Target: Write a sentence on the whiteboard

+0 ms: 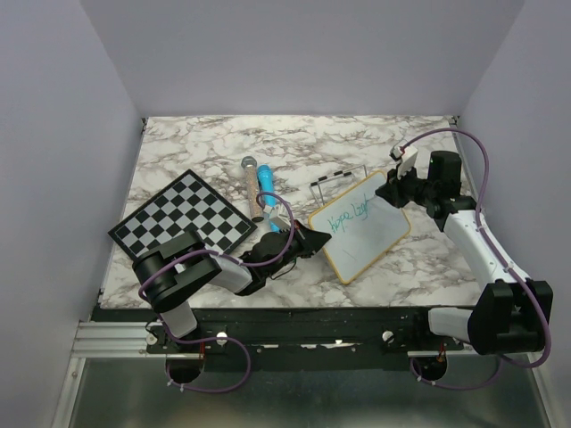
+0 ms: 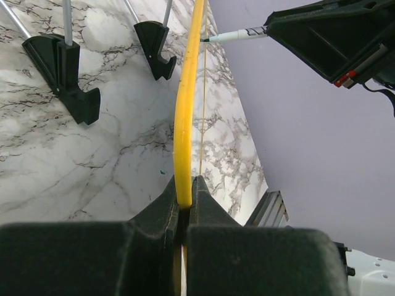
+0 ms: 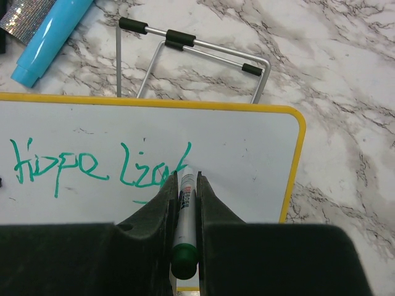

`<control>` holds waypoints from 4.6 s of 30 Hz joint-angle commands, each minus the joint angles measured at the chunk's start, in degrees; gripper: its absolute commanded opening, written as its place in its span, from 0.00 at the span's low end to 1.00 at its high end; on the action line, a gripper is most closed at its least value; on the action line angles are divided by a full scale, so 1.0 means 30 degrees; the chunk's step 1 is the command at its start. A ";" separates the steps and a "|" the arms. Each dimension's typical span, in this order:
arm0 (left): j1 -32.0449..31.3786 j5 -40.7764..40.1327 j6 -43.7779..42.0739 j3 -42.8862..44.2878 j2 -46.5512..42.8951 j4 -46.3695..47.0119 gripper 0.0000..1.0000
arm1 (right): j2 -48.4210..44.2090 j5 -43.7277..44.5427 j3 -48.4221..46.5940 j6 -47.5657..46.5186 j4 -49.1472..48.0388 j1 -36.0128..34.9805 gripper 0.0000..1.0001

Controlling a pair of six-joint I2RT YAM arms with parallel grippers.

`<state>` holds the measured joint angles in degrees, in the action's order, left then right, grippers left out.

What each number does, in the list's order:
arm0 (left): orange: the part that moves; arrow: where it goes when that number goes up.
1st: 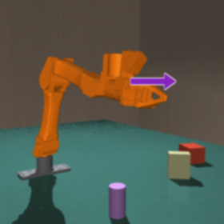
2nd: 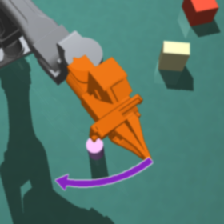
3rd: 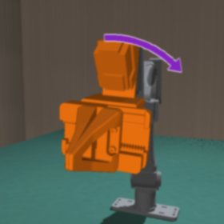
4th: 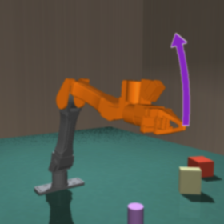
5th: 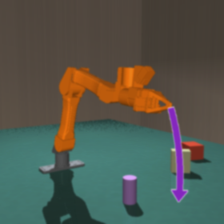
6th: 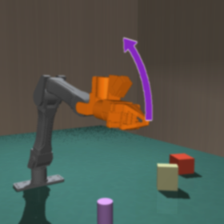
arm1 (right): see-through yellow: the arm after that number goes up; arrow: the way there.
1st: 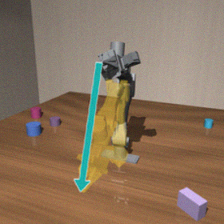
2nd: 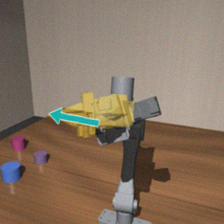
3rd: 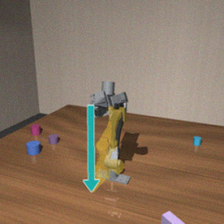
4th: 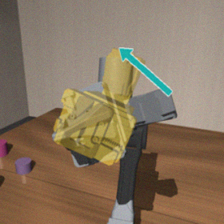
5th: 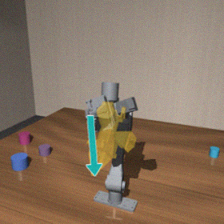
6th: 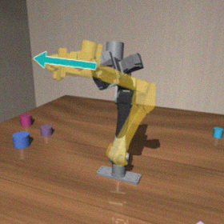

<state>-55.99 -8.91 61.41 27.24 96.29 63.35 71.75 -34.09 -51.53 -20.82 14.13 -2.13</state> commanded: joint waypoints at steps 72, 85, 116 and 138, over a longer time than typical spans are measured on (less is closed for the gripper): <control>-0.0088 0.0508 -0.0694 -0.0234 -0.0046 0.0182 0.00 | 0.0138 -0.0327 0.0242 -0.1058 0.1148 0.0037 0.01; -0.0088 0.0508 -0.0694 -0.0263 -0.0046 0.0181 0.00 | -0.0419 -0.0211 0.0740 -0.1351 0.1647 0.0066 0.01; -0.0088 0.0654 -0.0987 -0.0321 -0.0017 0.0181 0.00 | -0.2994 0.0143 -0.0815 0.0347 0.0946 0.0622 0.00; -0.0088 0.1006 -0.1367 -0.0468 0.0130 0.0621 0.00 | -0.3407 -0.0913 0.0740 0.0260 -0.0286 0.0622 0.01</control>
<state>-55.99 -8.08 59.55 26.74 96.29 64.58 61.80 -34.65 -50.17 -19.99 14.59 -0.62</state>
